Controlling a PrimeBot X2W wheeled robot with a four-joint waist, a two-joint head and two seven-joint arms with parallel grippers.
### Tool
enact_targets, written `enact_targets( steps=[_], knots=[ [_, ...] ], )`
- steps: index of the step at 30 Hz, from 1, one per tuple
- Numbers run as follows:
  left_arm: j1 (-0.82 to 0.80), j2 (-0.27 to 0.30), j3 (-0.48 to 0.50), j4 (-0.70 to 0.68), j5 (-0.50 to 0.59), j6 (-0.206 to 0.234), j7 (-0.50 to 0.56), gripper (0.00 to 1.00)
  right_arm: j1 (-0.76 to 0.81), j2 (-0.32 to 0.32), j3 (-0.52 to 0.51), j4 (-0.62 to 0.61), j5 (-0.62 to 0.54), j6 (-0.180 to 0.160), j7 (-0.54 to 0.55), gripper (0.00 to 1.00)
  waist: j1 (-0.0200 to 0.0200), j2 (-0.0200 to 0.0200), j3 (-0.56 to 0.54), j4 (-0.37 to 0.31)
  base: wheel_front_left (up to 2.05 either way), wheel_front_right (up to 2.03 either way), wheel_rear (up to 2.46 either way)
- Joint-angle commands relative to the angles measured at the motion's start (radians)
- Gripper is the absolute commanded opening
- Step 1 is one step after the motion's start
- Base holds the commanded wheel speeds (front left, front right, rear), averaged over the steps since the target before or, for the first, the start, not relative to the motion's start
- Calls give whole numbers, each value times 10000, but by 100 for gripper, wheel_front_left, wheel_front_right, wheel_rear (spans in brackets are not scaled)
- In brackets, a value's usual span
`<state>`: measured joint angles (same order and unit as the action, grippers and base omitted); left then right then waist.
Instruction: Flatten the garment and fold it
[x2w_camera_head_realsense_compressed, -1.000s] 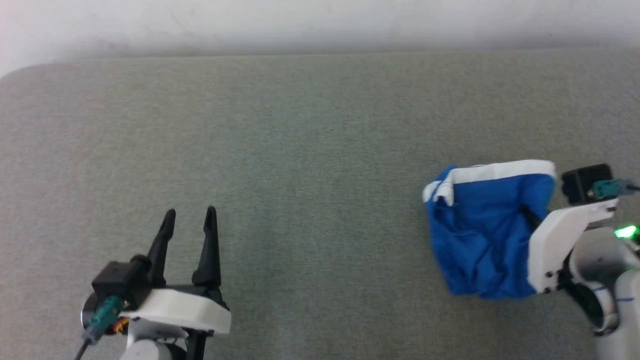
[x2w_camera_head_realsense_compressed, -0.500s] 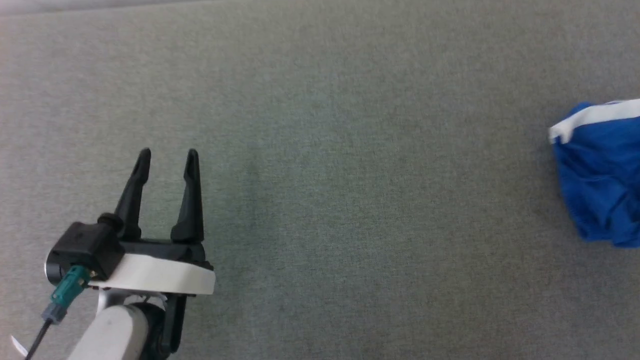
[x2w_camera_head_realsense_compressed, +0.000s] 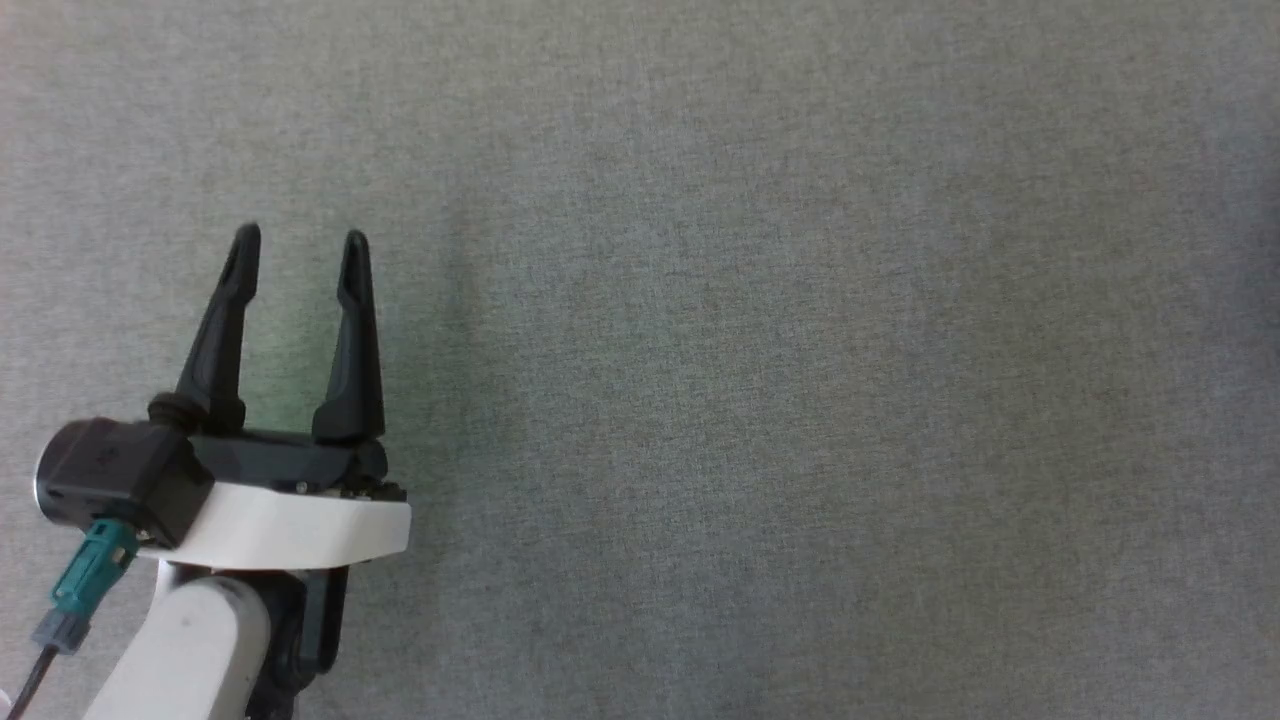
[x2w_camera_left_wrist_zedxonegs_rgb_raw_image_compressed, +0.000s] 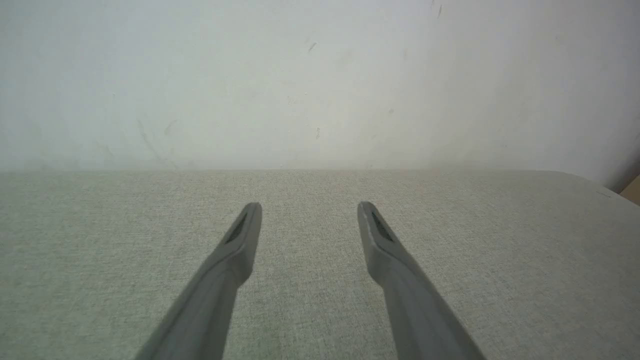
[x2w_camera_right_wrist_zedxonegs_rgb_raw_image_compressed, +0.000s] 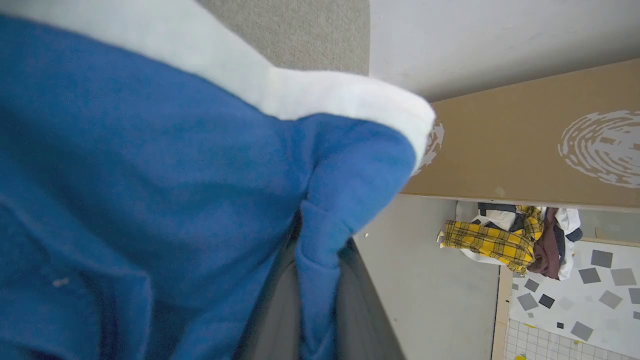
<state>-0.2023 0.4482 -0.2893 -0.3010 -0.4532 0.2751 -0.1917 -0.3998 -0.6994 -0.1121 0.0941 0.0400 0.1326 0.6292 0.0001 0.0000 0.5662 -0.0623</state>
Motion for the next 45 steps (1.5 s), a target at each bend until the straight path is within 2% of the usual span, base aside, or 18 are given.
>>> enact_targets(
  steps=[1, 4, 10, 11, 12, 13, 20, 25, 30, 38, 45],
  knots=[
    [-226, 19, 40, -114, 85, 62, -97, 100, -215, -1, -105, 116, -120, -19, -100, 0, -1, 0, 208, -59, 0, 0, 0],
    [-231, 17, 34, -174, 32, 8, -136, 100, -290, 137, -234, 371, -226, -19, -155, 3, -1, 0, 252, -91, 0, 0, 0],
    [-225, -88, 217, -123, -110, 130, -217, 100, -312, 467, -382, 759, -474, -19, -507, 43, -1, 0, 241, -180, 0, 0, 0],
    [-222, -107, 245, -117, -96, 159, -252, 100, -326, 515, -413, 784, -530, -19, -592, 56, -1, 0, 226, -196, 0, 0, 0],
    [-223, -116, 263, -101, -93, 169, -276, 100, -346, 560, -438, 807, -587, -19, -698, 94, -1, 0, 204, -213, 0, 0, 0],
    [-225, -158, 286, -97, -126, 165, -314, 100, -368, 602, -456, 841, -636, -19, -811, 100, -1, 0, 172, -232, 0, 0, 0],
    [-60, -408, 459, 135, -139, 125, -568, 100, -433, 869, -594, 1047, -655, -19, -1425, 100, -1, 0, -474, -344, 0, 0, 0],
    [244, -662, 490, 358, -117, 27, -654, 100, -198, 1354, -1085, 832, -484, -19, -2014, 100, -1, 0, -1218, -358, 0, 0, 0],
    [740, -979, 587, 689, -123, -95, -690, 100, 508, 2578, -1487, 235, -242, -19, -3104, 100, -1, 0, -2178, -303, 0, 0, 0],
    [1703, -1506, 842, 857, 293, -365, -698, 100, 1881, 4898, -931, -1274, -24, -19, -5139, 100, -1, 0, -3691, -135, 0, 0, 0],
    [2117, -1875, 1024, 1059, 650, -1006, -700, 100, 2751, 6111, -661, -1969, -94, -19, -6434, 100, -1, 0, -4386, 226, 0, 0, 0]
  ],
)
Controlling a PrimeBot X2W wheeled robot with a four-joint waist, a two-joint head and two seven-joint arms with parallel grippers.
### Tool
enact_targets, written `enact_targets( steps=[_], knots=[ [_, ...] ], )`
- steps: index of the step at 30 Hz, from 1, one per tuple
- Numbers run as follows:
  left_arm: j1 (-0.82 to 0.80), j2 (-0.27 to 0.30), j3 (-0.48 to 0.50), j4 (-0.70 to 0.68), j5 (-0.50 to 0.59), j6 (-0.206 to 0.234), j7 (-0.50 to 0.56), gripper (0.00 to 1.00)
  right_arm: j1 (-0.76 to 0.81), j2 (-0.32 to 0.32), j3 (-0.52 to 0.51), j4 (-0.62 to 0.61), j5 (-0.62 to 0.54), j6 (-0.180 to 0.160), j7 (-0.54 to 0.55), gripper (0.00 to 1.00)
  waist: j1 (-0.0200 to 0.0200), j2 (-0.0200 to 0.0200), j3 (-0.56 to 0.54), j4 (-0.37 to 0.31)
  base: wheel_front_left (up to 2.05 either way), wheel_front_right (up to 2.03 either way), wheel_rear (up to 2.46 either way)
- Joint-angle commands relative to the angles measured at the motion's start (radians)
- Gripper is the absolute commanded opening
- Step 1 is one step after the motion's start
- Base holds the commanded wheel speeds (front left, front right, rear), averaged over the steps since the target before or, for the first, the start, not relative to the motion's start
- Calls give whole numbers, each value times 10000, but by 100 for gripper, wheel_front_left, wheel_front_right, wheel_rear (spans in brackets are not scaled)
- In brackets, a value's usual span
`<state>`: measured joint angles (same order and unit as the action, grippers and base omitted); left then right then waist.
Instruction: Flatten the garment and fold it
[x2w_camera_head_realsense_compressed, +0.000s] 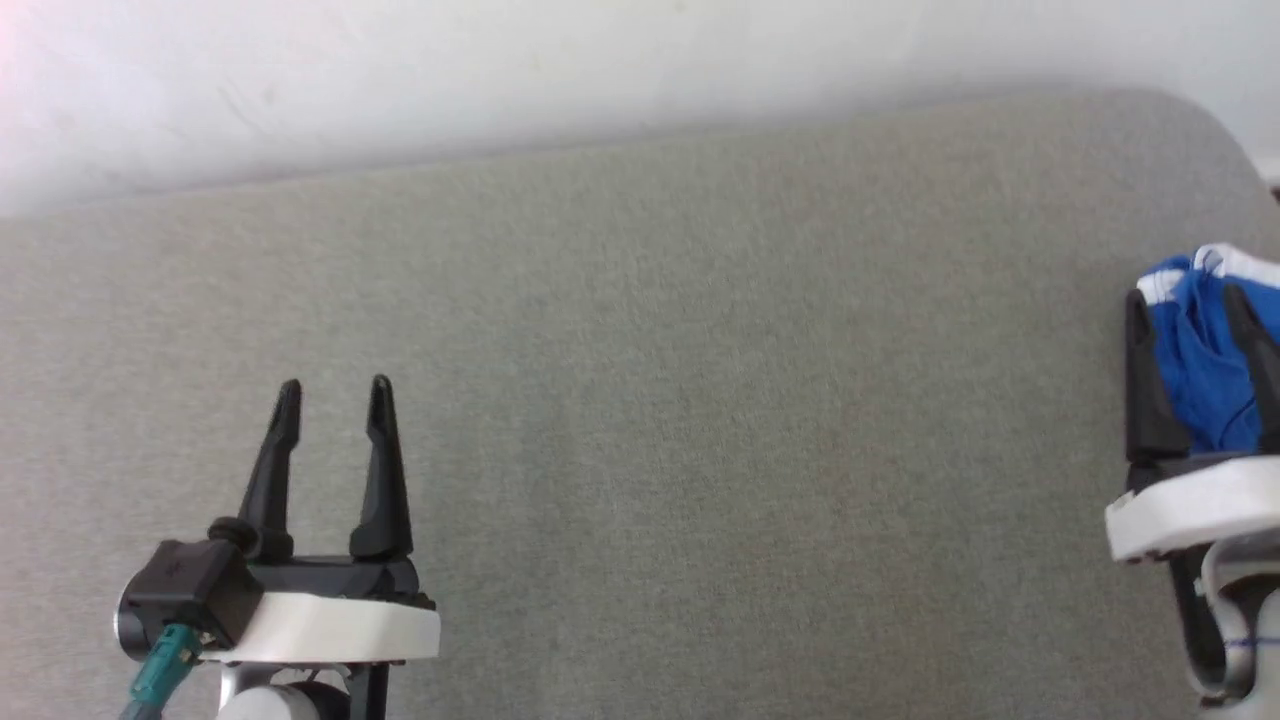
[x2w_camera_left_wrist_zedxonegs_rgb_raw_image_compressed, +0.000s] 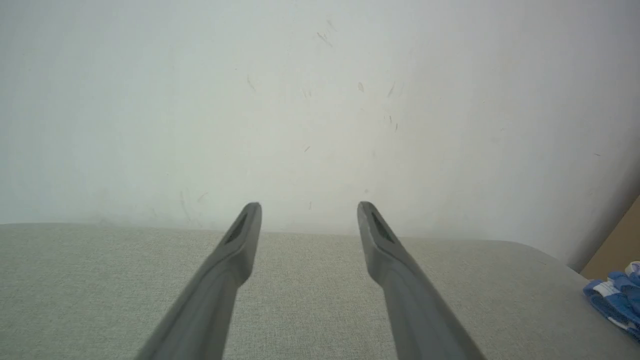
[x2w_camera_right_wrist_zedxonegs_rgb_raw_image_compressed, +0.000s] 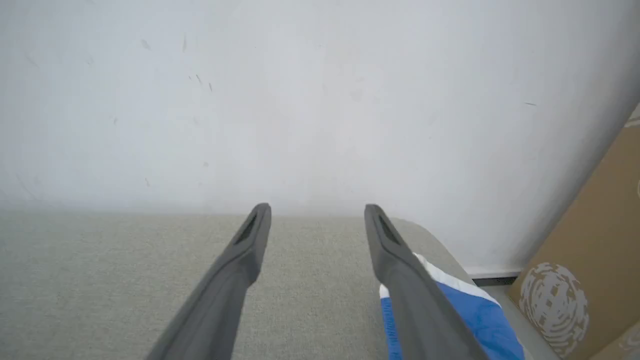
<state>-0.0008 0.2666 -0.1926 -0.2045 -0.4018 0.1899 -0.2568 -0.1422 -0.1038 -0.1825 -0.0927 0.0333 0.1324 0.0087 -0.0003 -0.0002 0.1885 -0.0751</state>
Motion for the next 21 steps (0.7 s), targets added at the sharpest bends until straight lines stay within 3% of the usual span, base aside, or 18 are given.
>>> enact_targets(
  steps=[1, 10, 21],
  knots=[
    [146, -106, 73, 163, 221, -239, -48, 100, 287, 282, 0, -156, 18, -17, -424, 100, 3, 2, -679, 403, 0, 0, 0],
    [603, -669, 197, 1330, 906, -619, -48, 100, 1447, 531, 189, 547, -290, -17, -1594, 100, 3, 2, -1113, 739, 0, 0, 0],
    [1159, -1354, 356, 2206, 1482, -892, -49, 100, 2163, 534, 478, 1937, -155, -17, -2150, 100, 3, 2, -1680, 910, 0, 0, 0]
  ],
)
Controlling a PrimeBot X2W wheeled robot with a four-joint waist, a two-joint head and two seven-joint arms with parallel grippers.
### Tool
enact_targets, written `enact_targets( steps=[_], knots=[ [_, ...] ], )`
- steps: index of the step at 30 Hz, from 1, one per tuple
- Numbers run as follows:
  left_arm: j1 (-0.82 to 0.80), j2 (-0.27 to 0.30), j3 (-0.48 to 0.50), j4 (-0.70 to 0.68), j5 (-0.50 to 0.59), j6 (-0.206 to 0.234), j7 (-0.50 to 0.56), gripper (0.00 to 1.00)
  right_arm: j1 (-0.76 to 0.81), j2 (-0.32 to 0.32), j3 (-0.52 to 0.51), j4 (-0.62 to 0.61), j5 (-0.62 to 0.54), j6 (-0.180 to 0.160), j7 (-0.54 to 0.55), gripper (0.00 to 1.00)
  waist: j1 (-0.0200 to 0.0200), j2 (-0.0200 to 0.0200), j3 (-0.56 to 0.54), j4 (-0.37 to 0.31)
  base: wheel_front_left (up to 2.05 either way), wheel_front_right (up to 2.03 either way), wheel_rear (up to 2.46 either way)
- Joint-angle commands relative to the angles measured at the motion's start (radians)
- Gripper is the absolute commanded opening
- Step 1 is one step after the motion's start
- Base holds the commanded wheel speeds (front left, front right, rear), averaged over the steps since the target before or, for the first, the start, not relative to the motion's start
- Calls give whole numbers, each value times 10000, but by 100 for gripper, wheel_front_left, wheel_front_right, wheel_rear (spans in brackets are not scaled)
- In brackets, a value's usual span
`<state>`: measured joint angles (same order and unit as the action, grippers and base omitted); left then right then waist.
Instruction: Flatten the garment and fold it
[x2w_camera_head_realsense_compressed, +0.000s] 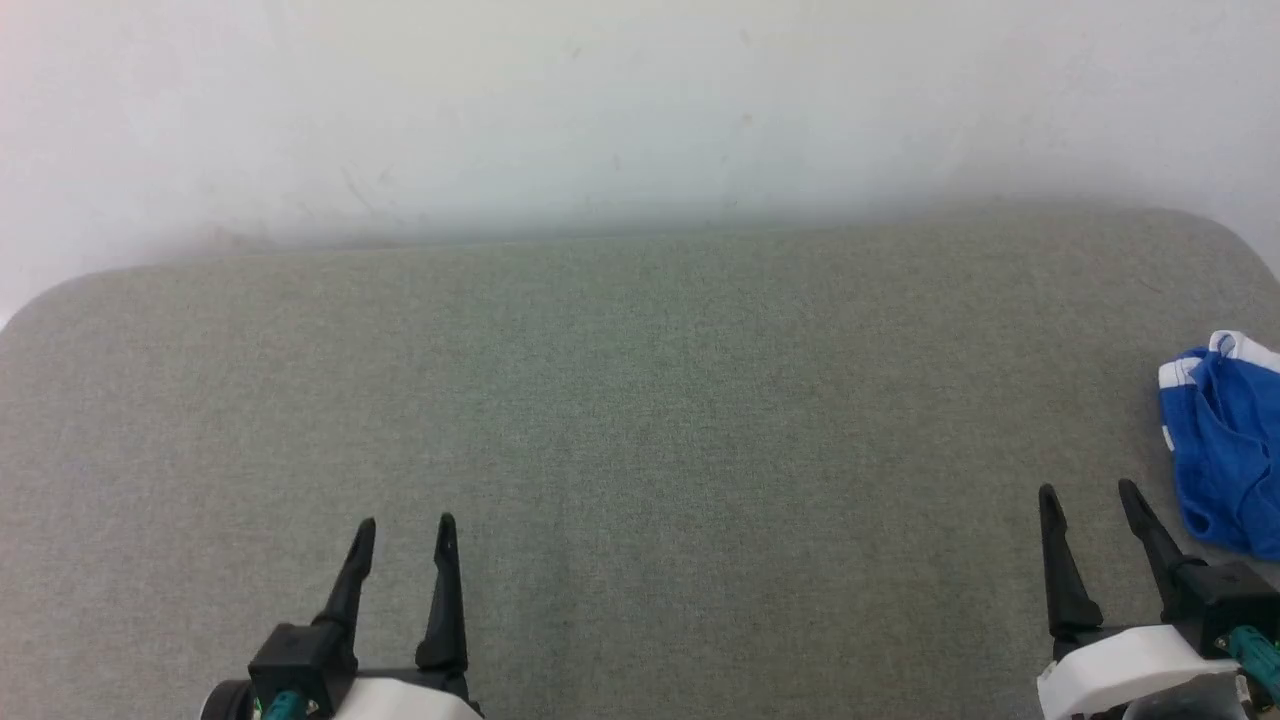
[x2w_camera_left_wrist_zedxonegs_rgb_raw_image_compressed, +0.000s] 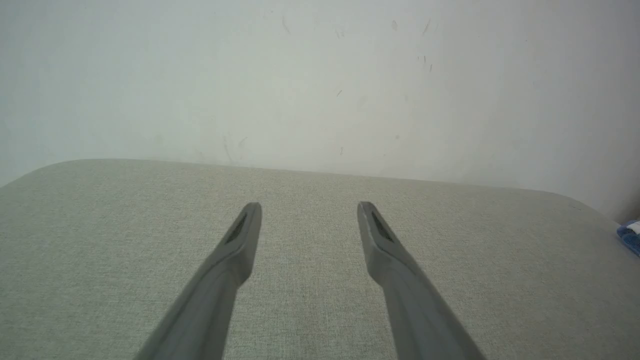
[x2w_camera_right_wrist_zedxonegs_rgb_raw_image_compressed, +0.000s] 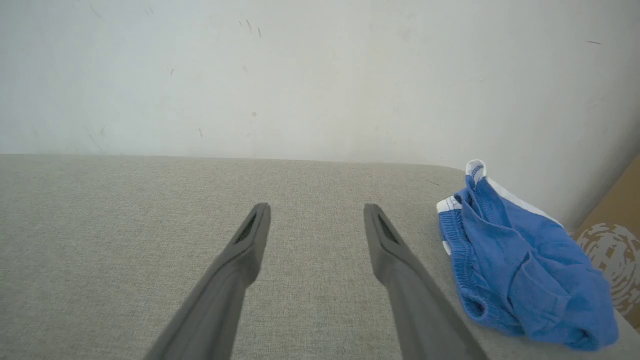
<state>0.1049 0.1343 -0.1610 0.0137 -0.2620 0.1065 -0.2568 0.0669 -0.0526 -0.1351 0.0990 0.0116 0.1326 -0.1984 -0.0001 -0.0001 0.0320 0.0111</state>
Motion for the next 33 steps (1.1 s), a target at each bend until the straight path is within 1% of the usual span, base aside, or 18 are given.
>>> enact_targets(
  steps=[1, 7, 16, 17, 33],
  knots=[
    [162, -79, 62, 79, 125, -86, -49, 100, 93, 23, 4, 103, 90, -19, -118, 100, 1, 1, -159, 56, 0, 0, 0],
    [360, -262, 273, 207, 345, -220, -49, 100, 122, 23, 53, 403, 162, -19, -251, 100, 1, 1, -315, 84, 0, 0, 0],
    [380, -465, 559, 197, 555, -378, -49, 100, 52, 23, 54, 486, 124, -19, -298, 100, 1, 1, -262, 99, 0, 0, 0],
    [328, -434, 530, 188, 475, -350, 2, 0, 19, -2, 64, 482, 144, 0, -236, 0, 1, 0, -263, 98, 0, 0, 0],
    [199, -475, 629, 157, 645, -416, 253, 0, -47, -5, 189, 343, 121, -2, -17, 0, 2, 0, -266, 79, 0, 0, 0]
  ],
)
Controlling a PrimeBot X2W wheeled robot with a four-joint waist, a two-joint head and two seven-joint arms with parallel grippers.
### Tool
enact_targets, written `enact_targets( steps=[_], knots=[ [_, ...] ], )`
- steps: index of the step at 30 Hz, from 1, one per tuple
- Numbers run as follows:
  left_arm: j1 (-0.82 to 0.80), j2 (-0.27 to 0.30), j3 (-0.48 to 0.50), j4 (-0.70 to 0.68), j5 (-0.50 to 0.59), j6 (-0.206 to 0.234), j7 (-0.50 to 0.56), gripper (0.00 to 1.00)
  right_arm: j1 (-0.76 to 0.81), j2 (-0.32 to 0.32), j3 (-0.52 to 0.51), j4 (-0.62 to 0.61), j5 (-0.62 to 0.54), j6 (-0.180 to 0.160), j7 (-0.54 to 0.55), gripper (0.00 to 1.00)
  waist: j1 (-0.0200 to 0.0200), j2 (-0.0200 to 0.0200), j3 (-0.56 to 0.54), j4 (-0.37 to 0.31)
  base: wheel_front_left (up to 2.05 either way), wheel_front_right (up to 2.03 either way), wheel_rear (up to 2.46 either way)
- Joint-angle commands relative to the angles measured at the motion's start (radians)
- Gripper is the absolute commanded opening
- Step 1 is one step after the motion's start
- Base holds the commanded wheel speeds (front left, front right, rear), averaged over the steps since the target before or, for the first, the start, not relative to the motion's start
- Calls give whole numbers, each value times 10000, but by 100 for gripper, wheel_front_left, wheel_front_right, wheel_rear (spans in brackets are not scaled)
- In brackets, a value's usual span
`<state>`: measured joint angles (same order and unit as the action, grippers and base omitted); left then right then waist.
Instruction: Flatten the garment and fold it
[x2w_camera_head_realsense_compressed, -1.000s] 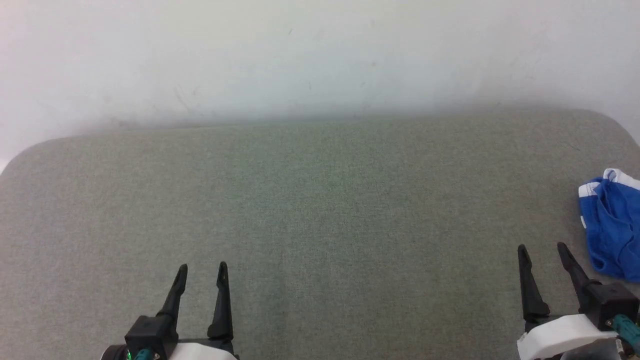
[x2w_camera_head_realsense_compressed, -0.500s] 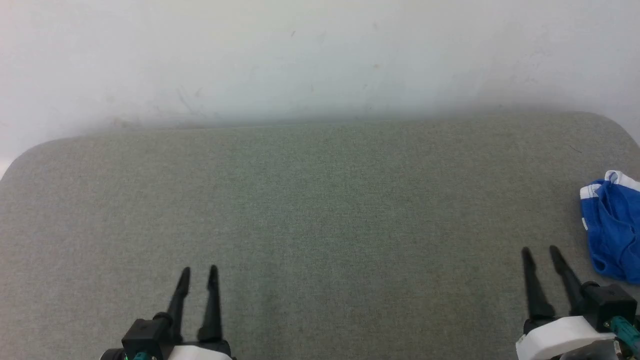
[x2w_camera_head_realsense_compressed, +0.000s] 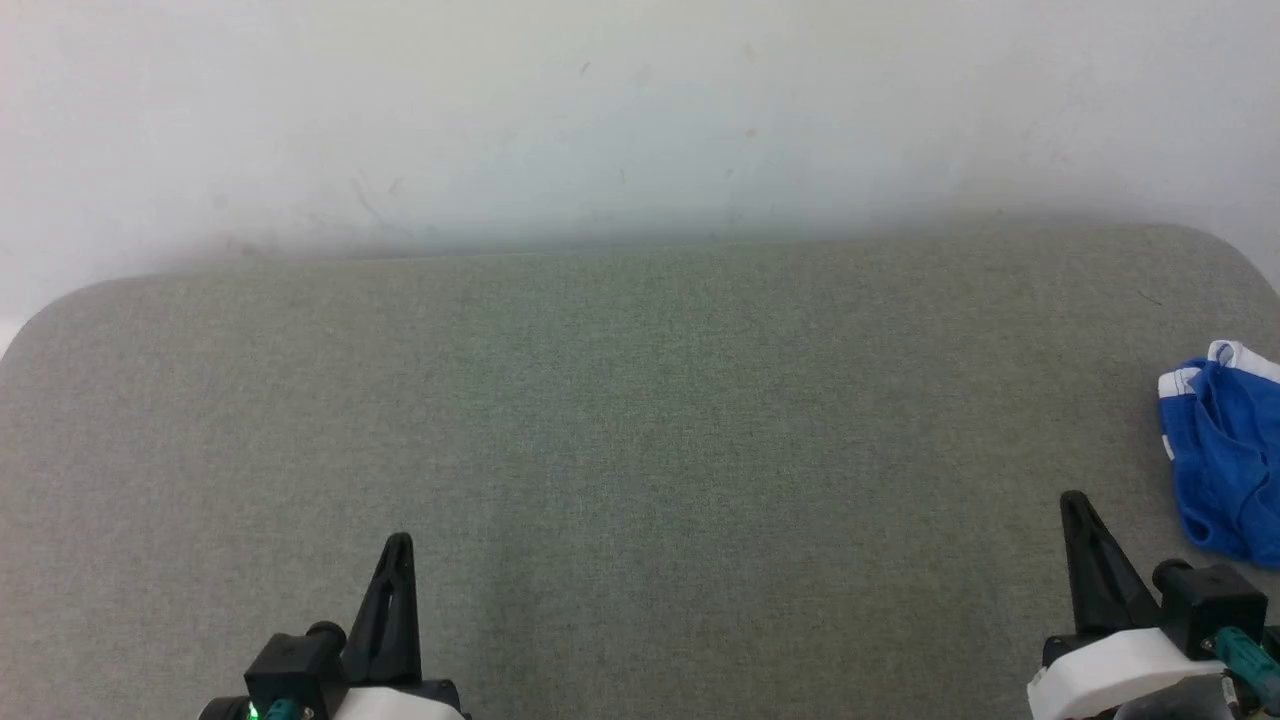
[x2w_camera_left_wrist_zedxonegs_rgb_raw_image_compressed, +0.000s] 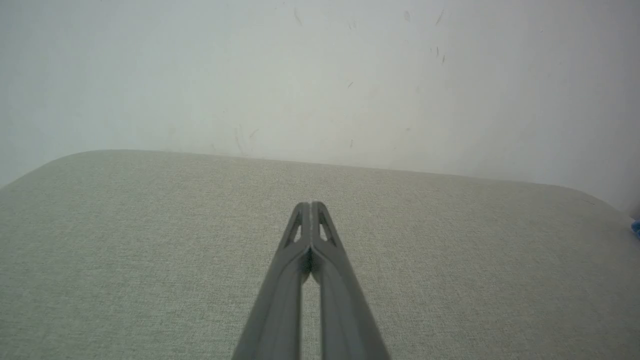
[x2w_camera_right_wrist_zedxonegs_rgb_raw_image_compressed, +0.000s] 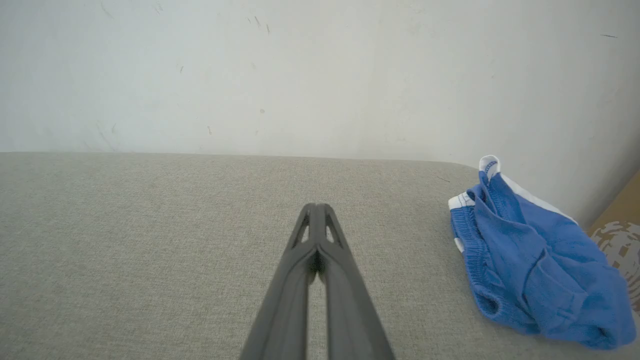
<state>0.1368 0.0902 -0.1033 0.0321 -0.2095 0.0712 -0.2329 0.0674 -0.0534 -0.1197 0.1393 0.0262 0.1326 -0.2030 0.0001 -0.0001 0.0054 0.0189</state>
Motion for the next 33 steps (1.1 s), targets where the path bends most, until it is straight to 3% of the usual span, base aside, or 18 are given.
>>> enact_targets(
  steps=[1, 33],
  knots=[
    [-131, -37, 60, -29, 137, -69, 34, 0, -58, 3, 46, -71, -27, -2, 46, 0, 0, 0, -1, -2, 0, 0, 0],
    [-482, -140, 337, -112, 694, -252, 687, 0, -234, 11, 374, -447, -94, -7, 610, 0, 0, 0, -16, -55, 0, 0, 0]
  ],
)
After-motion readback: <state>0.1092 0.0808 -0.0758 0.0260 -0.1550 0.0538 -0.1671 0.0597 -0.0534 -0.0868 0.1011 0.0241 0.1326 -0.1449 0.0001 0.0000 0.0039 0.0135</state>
